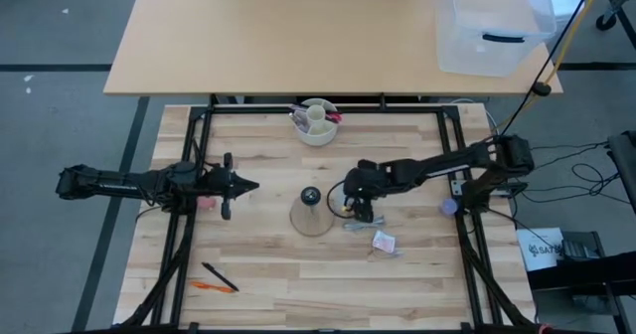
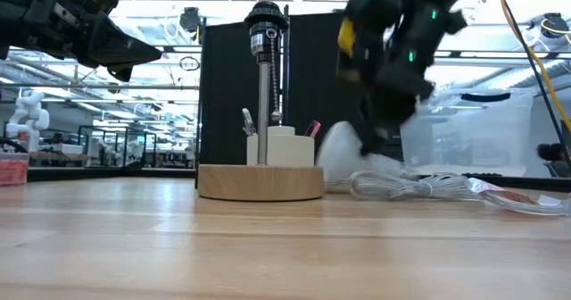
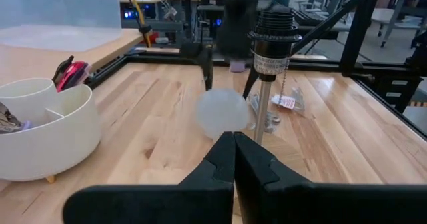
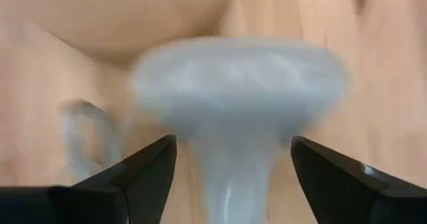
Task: Screw lightbulb
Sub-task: Remove the lightbulb from the wooden lamp, then return to Home Position
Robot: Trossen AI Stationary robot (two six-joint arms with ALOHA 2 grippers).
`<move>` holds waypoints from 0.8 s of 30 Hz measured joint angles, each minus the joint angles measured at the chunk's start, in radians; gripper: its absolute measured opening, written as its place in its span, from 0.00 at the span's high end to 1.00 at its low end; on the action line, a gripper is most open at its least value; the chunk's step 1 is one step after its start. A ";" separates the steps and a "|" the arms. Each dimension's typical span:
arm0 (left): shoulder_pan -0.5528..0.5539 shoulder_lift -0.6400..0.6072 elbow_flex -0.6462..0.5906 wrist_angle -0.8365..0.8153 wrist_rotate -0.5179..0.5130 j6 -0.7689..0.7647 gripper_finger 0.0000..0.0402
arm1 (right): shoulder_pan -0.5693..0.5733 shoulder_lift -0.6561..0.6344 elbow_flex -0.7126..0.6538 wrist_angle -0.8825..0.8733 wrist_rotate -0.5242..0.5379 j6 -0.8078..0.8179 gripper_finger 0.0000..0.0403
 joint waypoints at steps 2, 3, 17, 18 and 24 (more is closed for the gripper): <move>0.000 0.000 0.000 0.000 0.000 0.000 1.00 | 0.009 -0.055 0.005 0.014 0.027 -0.043 0.30; 0.000 0.000 0.000 0.000 0.000 0.000 1.00 | 0.012 -0.086 0.005 0.018 0.048 -0.063 0.30; 0.000 0.000 0.000 0.000 0.000 0.004 1.00 | 0.021 -0.578 -0.023 -0.120 0.130 -0.170 0.71; 0.000 0.000 0.000 -0.001 0.000 0.007 1.00 | 0.022 -0.616 -0.046 -0.105 0.130 -0.183 0.77; 0.006 0.000 0.000 0.000 -0.036 0.007 1.00 | 0.009 -0.893 -0.315 0.139 0.130 -0.230 0.98</move>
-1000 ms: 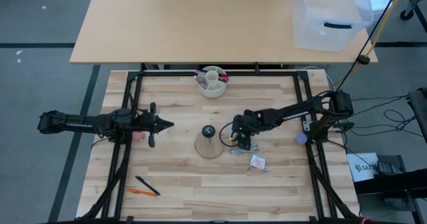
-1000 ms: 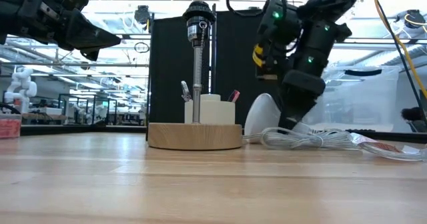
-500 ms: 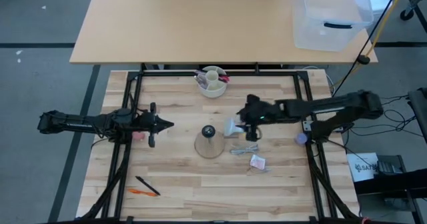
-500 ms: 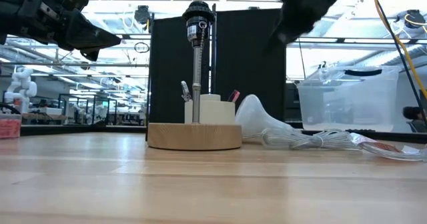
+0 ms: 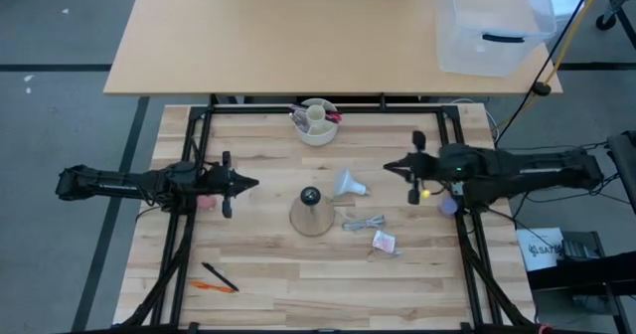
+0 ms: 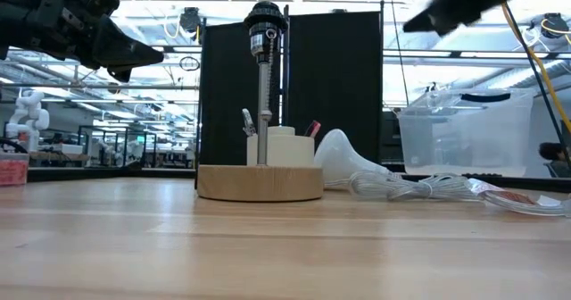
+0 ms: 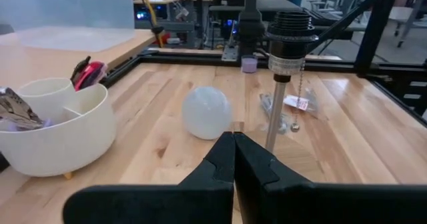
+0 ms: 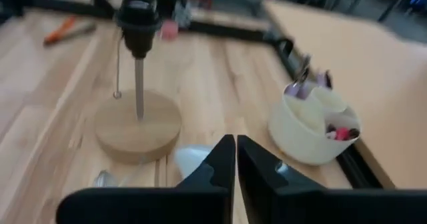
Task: Screw lightbulb
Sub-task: Return to Home Position
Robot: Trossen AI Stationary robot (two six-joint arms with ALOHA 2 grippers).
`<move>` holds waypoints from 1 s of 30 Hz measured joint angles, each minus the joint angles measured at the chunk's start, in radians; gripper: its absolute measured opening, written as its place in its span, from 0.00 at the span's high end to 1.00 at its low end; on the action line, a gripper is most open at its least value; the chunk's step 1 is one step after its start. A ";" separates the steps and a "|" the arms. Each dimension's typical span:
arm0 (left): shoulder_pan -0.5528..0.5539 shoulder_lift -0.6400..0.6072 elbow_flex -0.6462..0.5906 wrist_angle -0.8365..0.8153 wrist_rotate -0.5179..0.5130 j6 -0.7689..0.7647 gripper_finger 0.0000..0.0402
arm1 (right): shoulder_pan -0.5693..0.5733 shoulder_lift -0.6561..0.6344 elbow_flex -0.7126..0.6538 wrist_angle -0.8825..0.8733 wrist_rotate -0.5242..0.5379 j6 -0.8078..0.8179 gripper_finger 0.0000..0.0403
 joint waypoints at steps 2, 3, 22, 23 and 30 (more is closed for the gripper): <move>0.000 0.000 0.000 0.000 0.001 0.006 1.00 | -0.003 -0.098 -0.108 0.089 0.000 0.007 0.98; 0.000 0.000 0.000 0.000 0.001 0.009 1.00 | -0.003 -0.145 -0.158 0.125 -0.006 0.012 0.98; 0.000 -0.205 0.000 -0.170 0.049 0.032 1.00 | -0.002 -0.725 -0.596 0.254 -0.193 0.023 1.00; 0.000 -0.219 0.000 -0.183 0.049 0.030 1.00 | -0.002 -0.725 -0.603 0.254 -0.192 0.027 1.00; 0.000 -0.341 -0.088 -0.182 0.060 0.010 1.00 | -0.002 -0.724 -0.621 0.277 -0.238 0.021 1.00</move>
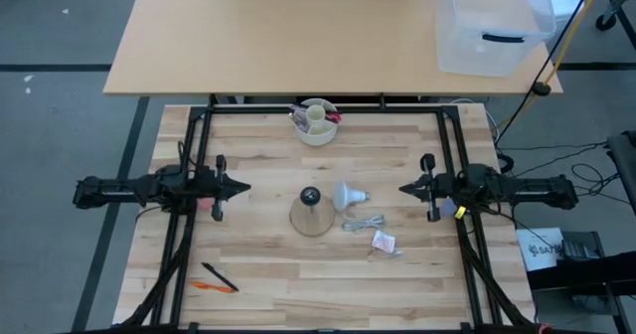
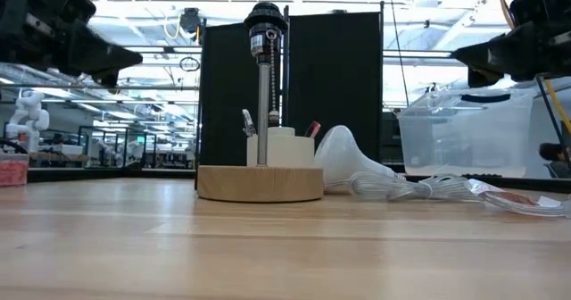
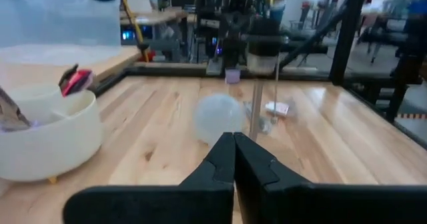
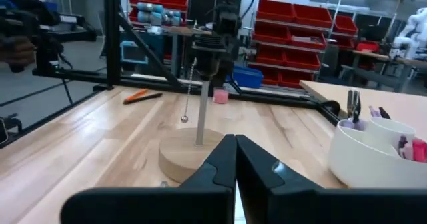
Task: Screw lightbulb
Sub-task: Return to Home Position
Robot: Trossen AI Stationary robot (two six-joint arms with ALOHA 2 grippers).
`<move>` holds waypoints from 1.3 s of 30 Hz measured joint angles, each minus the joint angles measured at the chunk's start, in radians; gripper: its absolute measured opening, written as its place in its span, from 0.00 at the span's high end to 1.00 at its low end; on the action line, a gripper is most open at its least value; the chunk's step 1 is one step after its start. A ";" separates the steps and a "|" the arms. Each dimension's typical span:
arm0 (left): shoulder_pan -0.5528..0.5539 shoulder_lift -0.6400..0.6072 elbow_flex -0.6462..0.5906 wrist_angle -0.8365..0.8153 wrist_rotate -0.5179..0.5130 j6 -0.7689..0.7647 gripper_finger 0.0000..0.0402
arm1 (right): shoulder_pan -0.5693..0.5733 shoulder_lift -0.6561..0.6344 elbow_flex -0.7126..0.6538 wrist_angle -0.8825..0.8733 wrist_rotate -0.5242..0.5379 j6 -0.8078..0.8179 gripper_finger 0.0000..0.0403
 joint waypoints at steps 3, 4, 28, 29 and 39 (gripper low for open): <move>-0.001 -0.022 -0.025 0.056 0.023 -0.015 1.00 | 0.000 0.001 0.000 0.000 -0.003 -0.004 1.00; -0.003 -0.022 -0.031 0.070 0.025 -0.013 1.00 | 0.000 0.001 0.000 0.000 -0.004 -0.001 1.00; 0.002 0.070 -0.032 0.072 0.011 -0.062 1.00 | 0.003 0.003 0.000 0.006 -0.053 0.041 1.00; 0.002 0.070 -0.032 0.072 0.011 -0.062 1.00 | 0.003 0.003 0.000 0.006 -0.053 0.041 1.00; 0.002 0.070 -0.033 0.072 0.011 -0.062 1.00 | 0.003 0.003 0.000 0.006 -0.053 0.050 1.00</move>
